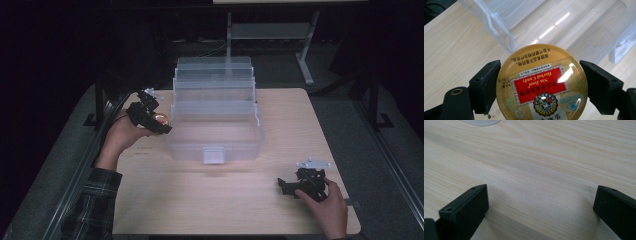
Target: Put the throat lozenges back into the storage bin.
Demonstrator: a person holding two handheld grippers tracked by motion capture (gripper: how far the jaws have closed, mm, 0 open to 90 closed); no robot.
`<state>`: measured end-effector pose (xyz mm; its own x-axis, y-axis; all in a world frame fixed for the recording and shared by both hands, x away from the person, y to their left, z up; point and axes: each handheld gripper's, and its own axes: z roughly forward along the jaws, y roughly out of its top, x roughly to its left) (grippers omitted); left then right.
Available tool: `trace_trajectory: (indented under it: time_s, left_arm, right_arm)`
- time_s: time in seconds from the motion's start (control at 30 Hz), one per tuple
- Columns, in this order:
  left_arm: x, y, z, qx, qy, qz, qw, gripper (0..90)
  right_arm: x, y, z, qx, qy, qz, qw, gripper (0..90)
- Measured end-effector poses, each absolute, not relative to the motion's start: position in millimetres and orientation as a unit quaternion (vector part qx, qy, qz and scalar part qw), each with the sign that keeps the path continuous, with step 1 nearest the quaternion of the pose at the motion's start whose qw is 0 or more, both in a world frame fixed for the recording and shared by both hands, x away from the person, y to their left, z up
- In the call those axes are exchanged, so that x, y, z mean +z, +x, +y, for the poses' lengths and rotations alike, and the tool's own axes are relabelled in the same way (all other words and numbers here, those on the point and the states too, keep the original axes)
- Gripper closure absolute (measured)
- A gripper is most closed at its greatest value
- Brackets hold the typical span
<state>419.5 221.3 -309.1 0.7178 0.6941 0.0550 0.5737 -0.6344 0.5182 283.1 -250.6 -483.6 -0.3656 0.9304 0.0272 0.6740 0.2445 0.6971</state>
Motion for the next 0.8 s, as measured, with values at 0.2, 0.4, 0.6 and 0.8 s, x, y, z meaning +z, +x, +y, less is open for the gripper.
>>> trace_trajectory:
  time_s: [0.2, 0.4, 0.6, 0.8]
  left_arm:
    - [-314.7, 424.6, 211.3, 0.119, 0.898, 0.351, 0.239, 19.7]
    - [-319.0, 429.4, 200.2, 0.114, 0.903, 0.340, 0.237, 19.7]
    - [-324.9, 432.7, 188.7, 0.110, 0.907, 0.331, 0.235, 19.7]
    - [-330.5, 435.4, 180.5, 0.107, 0.911, 0.325, 0.230, 19.7]
  right_arm:
    - [-483.6, 283.0, -250.6, 0.318, 0.526, 0.763, 0.201, 0.0]
    - [-483.6, 283.0, -250.6, 0.318, 0.526, 0.763, 0.201, 0.0]
    - [-483.6, 283.0, -250.6, 0.318, 0.526, 0.763, 0.201, 0.0]
    - [-483.6, 283.0, -250.5, 0.318, 0.526, 0.763, 0.201, 0.0]
